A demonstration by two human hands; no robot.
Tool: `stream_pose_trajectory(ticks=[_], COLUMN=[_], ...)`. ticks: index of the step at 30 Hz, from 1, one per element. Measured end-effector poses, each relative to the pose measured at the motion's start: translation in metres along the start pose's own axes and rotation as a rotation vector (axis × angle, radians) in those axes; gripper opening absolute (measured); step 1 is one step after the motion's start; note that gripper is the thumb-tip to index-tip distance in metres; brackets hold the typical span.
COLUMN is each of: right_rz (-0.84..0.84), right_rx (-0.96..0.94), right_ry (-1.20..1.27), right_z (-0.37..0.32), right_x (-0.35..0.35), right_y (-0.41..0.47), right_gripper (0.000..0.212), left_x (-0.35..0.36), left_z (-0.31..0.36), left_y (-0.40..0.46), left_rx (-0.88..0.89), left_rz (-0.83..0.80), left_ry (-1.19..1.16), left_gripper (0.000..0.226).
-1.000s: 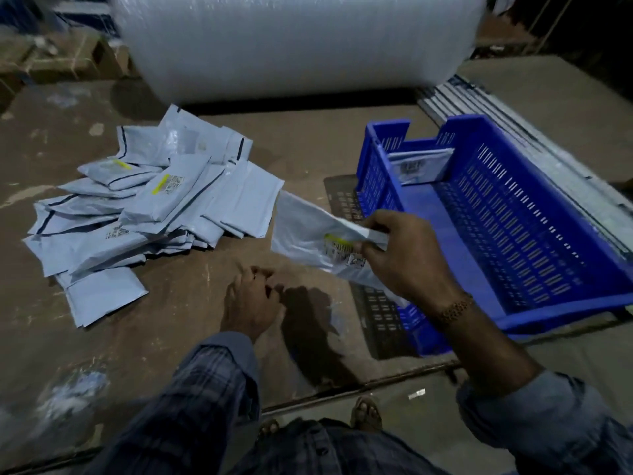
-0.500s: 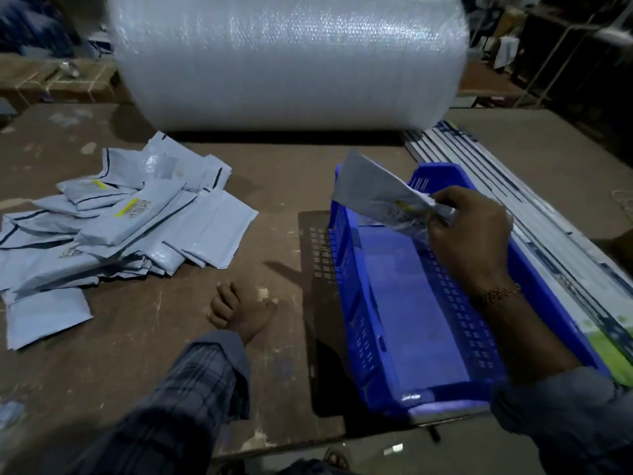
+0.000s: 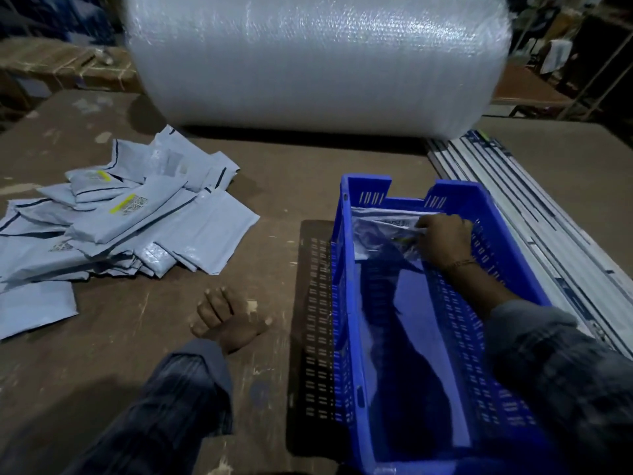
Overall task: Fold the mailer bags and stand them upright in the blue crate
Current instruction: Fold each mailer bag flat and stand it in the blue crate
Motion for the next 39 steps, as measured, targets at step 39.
stream_pose_trajectory(ticks=[39], right_rz=[0.394], right_rx=[-0.305], right_ry=[0.353], right_z=[-0.149], right_x=[-0.094], right_y=[-0.064], right_gripper=[0.023], left_x=[-0.012], left_z=[0.001], left_y=[0.003], left_rx=[-0.03], left_rz=[0.176], left_ry=[0.125], left_gripper=[0.157])
Point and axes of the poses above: each hand's wrist, its own y-axis towards the middle knuckle, its own x-axis out of the palm, z = x × y, the point moved 10 cm from there along y, towards the middle knuckle, and after that the axes turned 2 degrees about z, right-handed, at the moved point
